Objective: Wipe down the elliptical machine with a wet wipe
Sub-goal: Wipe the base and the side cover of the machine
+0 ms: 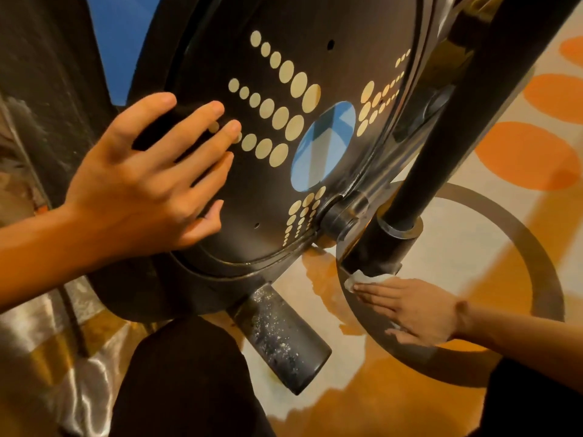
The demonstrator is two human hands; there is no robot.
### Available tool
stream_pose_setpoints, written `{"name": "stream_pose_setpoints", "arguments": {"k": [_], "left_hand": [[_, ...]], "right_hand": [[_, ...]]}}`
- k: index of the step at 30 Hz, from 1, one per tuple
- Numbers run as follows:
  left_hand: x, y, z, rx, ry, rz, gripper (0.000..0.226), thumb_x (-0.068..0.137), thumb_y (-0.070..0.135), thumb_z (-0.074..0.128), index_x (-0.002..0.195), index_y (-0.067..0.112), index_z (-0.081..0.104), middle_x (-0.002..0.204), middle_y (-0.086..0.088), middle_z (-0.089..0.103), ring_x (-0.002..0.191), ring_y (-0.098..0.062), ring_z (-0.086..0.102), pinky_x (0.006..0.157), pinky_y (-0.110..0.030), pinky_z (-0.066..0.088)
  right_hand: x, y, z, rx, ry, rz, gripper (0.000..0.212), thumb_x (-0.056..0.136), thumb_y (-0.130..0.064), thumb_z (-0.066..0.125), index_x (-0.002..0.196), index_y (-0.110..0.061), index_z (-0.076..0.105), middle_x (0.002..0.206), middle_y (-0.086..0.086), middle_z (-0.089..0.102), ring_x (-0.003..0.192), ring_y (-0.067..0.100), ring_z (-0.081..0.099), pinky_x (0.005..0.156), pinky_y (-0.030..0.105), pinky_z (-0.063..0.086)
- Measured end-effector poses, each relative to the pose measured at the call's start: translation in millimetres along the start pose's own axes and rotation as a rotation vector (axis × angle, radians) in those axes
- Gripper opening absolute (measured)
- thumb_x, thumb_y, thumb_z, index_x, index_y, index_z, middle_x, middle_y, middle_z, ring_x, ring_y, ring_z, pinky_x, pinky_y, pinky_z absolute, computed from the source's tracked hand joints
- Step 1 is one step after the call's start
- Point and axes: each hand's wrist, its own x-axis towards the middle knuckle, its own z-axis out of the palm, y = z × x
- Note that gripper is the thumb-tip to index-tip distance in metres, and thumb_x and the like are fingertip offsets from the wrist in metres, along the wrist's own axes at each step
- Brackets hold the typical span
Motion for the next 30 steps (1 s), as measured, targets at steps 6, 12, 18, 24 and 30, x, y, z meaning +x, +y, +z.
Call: {"name": "stream_pose_setpoints", "arguments": {"k": [6,12,18,24,30], "left_hand": [[0,1,-1,0.025,-0.015,-0.008,0.051,0.101,0.036,0.049,0.132,-0.002,0.066,0.154,-0.022,0.05,0.147,-0.041,0.043,0.121,-0.053,0.016],[0,1,-3,0.031,-0.009,-0.01,0.05,0.1,0.036,0.051,0.13,-0.001,0.067,0.152,-0.022,0.053,0.146,-0.04,0.045,0.121,-0.052,0.015],[-1,2,0,0.015,0.0,-0.014,0.048,0.1,0.034,0.052,0.13,-0.001,0.067,0.152,-0.022,0.053,0.147,-0.04,0.044,0.119,-0.054,0.02],[0,2,2,0.025,0.044,-0.029,0.047,0.098,0.035,0.056,0.126,0.0,0.071,0.149,-0.021,0.056,0.143,-0.039,0.049,0.118,-0.053,0.023],[1,2,0,-0.002,0.053,-0.023,0.045,0.099,0.033,0.056,0.124,-0.002,0.071,0.147,-0.021,0.058,0.142,-0.039,0.05,0.118,-0.053,0.025]], "right_hand": [[12,25,-42,-0.1,0.203,0.16,0.059,0.099,-0.038,0.035,0.141,0.001,0.049,0.148,0.016,0.05,0.144,0.027,0.034,0.127,0.039,-0.001],[22,-14,0,-0.018,0.065,0.219,0.064,0.091,-0.038,0.034,0.14,0.001,0.048,0.153,0.019,0.034,0.145,0.032,0.035,0.124,0.042,0.003],[15,8,-35,-0.096,0.19,0.32,0.062,0.096,-0.033,0.035,0.145,0.004,0.045,0.157,0.023,0.035,0.149,0.034,0.03,0.127,0.041,0.003],[26,-1,-27,-0.082,0.132,0.338,0.064,0.096,-0.04,0.041,0.142,0.003,0.045,0.152,0.023,0.044,0.147,0.034,0.034,0.127,0.043,0.003],[29,-11,-15,-0.068,0.048,0.196,0.065,0.091,-0.041,0.038,0.141,-0.002,0.047,0.15,0.019,0.05,0.144,0.032,0.041,0.124,0.043,0.003]]}}
